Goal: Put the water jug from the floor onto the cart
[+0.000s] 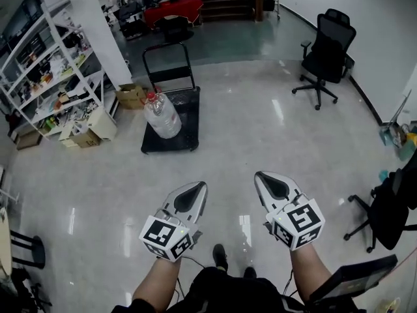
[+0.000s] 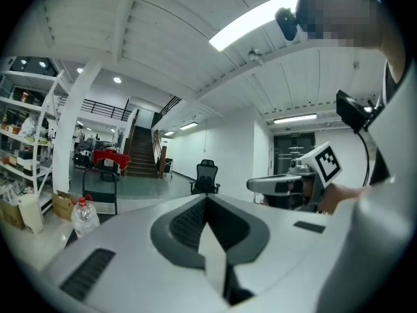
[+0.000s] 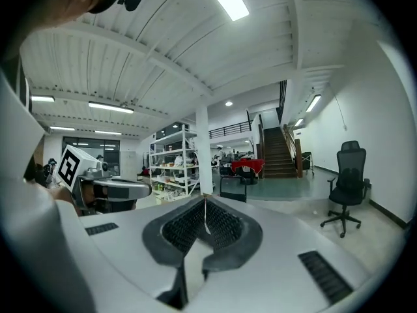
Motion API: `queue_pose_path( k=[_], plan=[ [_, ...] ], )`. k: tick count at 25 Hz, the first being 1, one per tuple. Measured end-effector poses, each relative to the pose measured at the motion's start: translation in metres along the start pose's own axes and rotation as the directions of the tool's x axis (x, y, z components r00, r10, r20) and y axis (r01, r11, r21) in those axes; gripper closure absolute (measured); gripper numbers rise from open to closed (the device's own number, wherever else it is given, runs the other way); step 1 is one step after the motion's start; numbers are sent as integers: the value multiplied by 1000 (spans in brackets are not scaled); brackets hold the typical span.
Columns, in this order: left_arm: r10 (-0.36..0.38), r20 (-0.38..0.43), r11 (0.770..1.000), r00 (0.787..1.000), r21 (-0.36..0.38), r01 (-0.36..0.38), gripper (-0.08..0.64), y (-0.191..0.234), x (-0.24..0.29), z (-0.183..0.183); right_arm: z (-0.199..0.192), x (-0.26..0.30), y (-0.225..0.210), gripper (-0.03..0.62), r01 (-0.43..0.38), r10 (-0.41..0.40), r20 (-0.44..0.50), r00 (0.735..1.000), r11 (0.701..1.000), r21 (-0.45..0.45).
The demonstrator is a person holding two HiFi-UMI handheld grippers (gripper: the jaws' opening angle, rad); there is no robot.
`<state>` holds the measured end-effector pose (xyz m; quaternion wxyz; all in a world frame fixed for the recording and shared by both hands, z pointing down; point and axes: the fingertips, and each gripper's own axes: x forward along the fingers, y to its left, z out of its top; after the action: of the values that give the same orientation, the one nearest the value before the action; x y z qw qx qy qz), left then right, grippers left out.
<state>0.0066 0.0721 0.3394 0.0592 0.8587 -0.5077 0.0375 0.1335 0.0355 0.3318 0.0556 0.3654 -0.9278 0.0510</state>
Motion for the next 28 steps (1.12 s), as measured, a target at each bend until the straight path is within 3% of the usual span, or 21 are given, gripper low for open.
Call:
queue_pose_path(
  k=[6,12,16,20,24,28],
  plan=[
    [12,-14,1000,1000,7,-11,558,-74,-51,-9,-10,-80,31,589,-28,28,15,1000,1000,0],
    [3,-11,1000,1000,-11,-3,558,-100,-129,-28,-26,-127,102,589,-12,12,10,1000,1000,1],
    [-43,6,995,999,-91,44,558,-122,-182,-46,-49,-159,141,589,54,-55,12,998,998,32],
    [-82,-11,996,997,-32,82,558,-146,-222,-52,-58,-194,179,589,72,-72,2,997,996,57],
    [-92,-6,992,996,-83,91,558,-177,-257,-60,-75,-238,213,589,77,-75,-36,997,995,58],
    [-81,4,995,997,-57,82,558,-218,-290,-58,-79,-277,238,589,48,-48,-14,999,996,72]
  ],
)
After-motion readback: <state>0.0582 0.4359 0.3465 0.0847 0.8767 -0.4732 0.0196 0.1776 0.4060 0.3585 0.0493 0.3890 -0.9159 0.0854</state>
